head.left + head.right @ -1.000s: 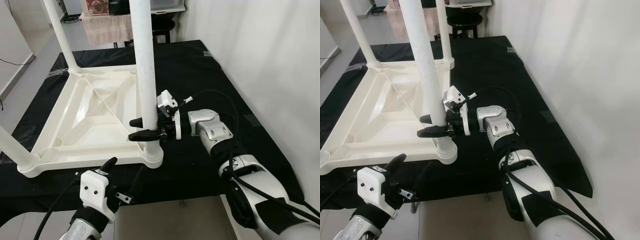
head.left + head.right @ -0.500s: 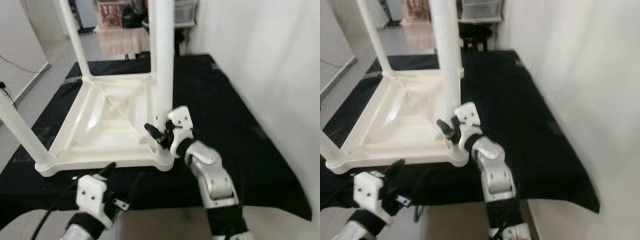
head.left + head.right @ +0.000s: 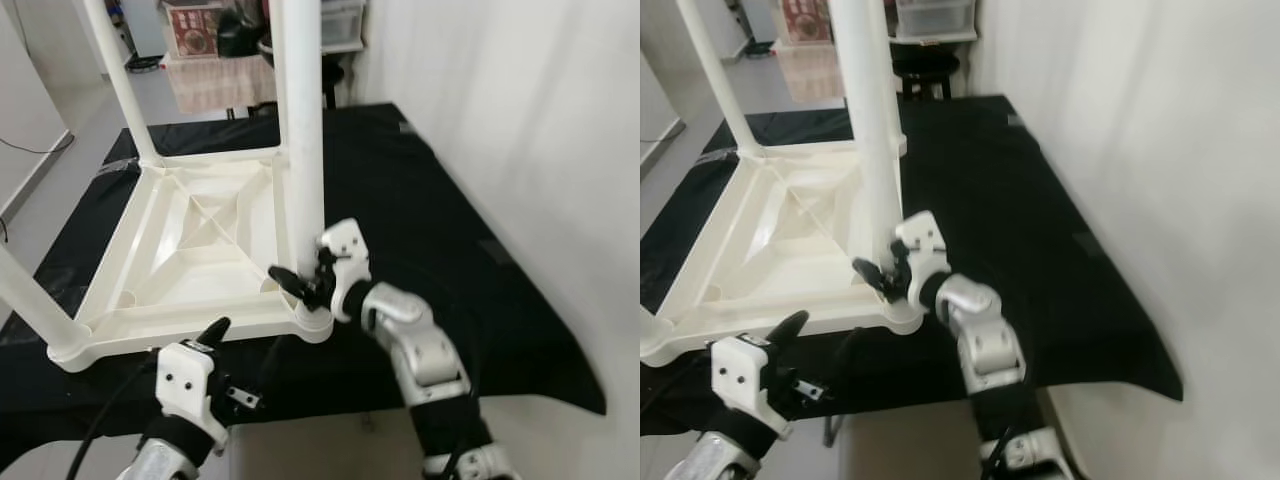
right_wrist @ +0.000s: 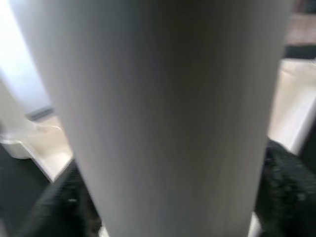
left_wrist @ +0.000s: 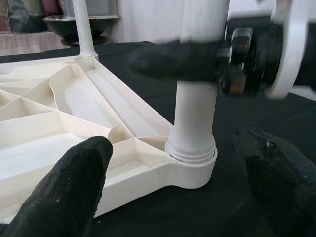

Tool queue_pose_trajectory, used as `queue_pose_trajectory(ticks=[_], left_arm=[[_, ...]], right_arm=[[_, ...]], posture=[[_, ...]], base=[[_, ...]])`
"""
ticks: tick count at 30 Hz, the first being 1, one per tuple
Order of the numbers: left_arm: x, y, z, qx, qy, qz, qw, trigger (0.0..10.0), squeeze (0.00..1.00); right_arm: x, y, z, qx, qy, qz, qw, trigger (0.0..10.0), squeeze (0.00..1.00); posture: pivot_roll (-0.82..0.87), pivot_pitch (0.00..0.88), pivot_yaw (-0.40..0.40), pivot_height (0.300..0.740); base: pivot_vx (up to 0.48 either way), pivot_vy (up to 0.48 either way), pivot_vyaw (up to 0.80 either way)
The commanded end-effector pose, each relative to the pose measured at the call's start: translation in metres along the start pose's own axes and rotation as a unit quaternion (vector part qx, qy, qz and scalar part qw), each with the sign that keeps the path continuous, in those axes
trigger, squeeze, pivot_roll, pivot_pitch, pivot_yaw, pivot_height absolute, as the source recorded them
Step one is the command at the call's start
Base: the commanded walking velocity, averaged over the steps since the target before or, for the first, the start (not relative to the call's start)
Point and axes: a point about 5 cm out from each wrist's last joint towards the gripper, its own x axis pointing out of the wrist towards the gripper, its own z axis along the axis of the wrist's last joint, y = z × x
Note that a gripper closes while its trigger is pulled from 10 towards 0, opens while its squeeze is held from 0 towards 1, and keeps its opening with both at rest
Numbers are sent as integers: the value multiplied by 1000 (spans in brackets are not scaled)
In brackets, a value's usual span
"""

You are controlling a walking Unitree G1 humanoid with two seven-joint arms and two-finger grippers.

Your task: Building children table

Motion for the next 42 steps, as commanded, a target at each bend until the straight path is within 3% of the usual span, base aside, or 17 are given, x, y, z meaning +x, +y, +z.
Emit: queue_pose_trajectory(ticks=[1, 3, 4, 5, 6, 9, 14, 15, 18, 19, 32, 35, 38, 39, 40, 41, 42], left_arm=[[0, 2, -3, 2, 7, 1, 1000, 10000, 0], [0, 2, -3, 2, 7, 1, 1000, 10000, 0], [0, 1, -3, 1, 7, 2, 1000, 10000, 0], [0, 1, -3, 1, 7, 2, 1000, 10000, 0], [1, 1, -3, 1, 6, 2, 1000, 10000, 0], [1, 0, -3, 0, 6, 1, 1000, 10000, 0], [0, 0, -3, 0, 7, 1, 1000, 10000, 0], [0, 0, -3, 0, 7, 1, 1000, 10000, 0], [0, 0, -3, 0, 8, 1, 1000, 10000, 0], [-1, 0, -3, 0, 8, 1, 1000, 10000, 0], [-3, -2, -3, -2, 9, 0, 1000, 10000, 0], [-5, -2, -2, -2, 9, -1, 1000, 10000, 0], [-6, -2, -2, -1, 10, -1, 1000, 10000, 0], [-7, -1, -2, 0, 10, -1, 1000, 10000, 0], [-8, 0, -1, 1, 11, 0, 1000, 10000, 0], [-8, 0, -1, 1, 11, 0, 1000, 10000, 0], [-8, 1, -2, 4, 13, -1, 1000, 10000, 0]], right_arm=[[5, 3, 12, -8, -22, 54, 998, 10000, 1000], [5, 3, 12, -8, -22, 54, 998, 10000, 1000], [5, 0, 14, -33, -18, 124, 992, 10000, 784], [5, 0, 14, -33, -18, 124, 992, 10000, 784], [5, -3, 13, -54, -2, 198, 979, 10000, 0], [5, -8, 9, -64, 20, 273, 960, 10000, 0], [13, -18, 9, -47, 25, 279, 959, 10000, 0], [15, -21, 9, -33, 27, 288, 957, 3333, 0], [16, -23, 10, -22, 29, 295, 955, 3333, 0], [15, -23, 11, -15, 32, 303, 952, 0, 0], [7, -36, 2, -25, 35, 280, 959, 0, 0], [-5, -38, -15, -54, 52, 160, 984, 0, 0], [-7, -36, -18, -63, 57, 123, 989, 0, 0], [-8, -8, -32, -31, 46, 17, 998, 0, 0], [-15, 7, -36, 0, 39, -72, 997, 0, 0], [-15, 7, -36, 0, 39, -72, 997, 0, 0], [-19, 13, -35, 7, 37, -116, 993, 0, 0]], posture=[[-13, 61, 21, 740], [-13, 61, 21, 740], [-12, 57, 17, 740], [-12, 57, 17, 740], [-11, 56, 18, 740], [-10, 55, 18, 740], [-1, 55, 20, 740], [-1, 55, 20, 740], [-1, 55, 20, 740], [3, 61, 22, 740], [-7, 77, 29, 740], [5, 88, 8, 740], [5, 88, 8, 740], [-1, 92, 13, 740], [2, 98, 21, 740], [2, 98, 21, 740], [-12, 88, 29, 740]], base=[[0, 0, 0], [0, 0, 0], [0, 0, 0], [0, 0, 0], [0, 0, 0], [0, 0, 0], [0, 0, 0], [0, 0, 0], [0, 0, 0], [0, 0, 0], [0, 0, 0], [0, 0, 0], [0, 0, 0], [0, 0, 0], [0, 0, 0], [0, 0, 0], [0, 0, 0]])
